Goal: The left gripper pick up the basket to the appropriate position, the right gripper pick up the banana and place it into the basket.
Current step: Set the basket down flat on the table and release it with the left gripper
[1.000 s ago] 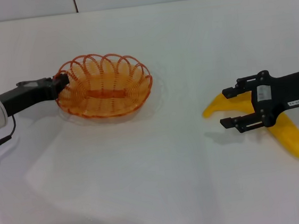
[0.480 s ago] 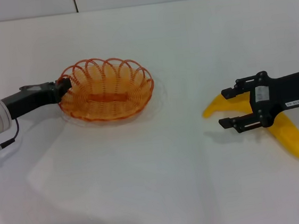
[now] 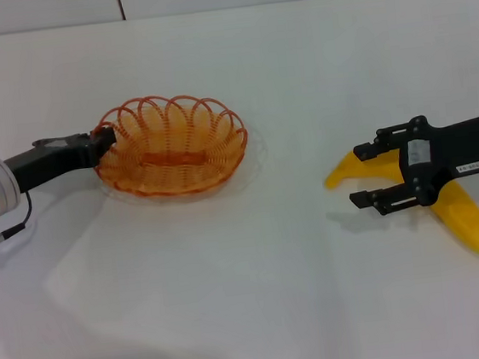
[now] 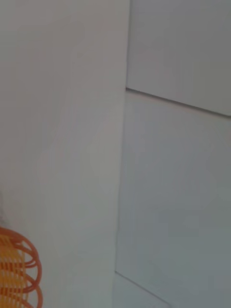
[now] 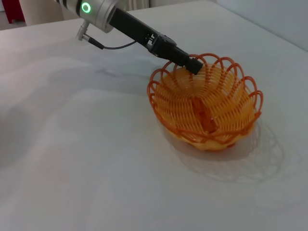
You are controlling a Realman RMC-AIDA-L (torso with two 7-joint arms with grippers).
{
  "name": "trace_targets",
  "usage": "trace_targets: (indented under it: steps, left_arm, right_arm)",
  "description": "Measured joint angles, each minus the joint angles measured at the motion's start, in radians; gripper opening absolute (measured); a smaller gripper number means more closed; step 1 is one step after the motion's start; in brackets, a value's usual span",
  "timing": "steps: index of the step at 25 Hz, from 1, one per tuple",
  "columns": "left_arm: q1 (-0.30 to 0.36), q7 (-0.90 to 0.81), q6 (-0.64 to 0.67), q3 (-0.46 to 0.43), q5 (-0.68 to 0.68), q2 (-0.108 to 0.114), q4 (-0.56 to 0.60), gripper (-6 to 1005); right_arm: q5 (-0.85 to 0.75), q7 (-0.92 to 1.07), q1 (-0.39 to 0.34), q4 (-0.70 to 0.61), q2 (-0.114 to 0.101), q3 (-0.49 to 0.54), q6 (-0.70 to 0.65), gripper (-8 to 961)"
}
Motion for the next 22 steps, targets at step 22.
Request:
trace_targets:
  steps: [22]
  left_arm:
    - [-0.009, 0.068, -0.025, 0.007, -0.003, 0.000, -0.016, 515]
  right_arm:
    - [0.000, 0.008, 0.000, 0.001, 0.000, -0.003, -0.005, 757]
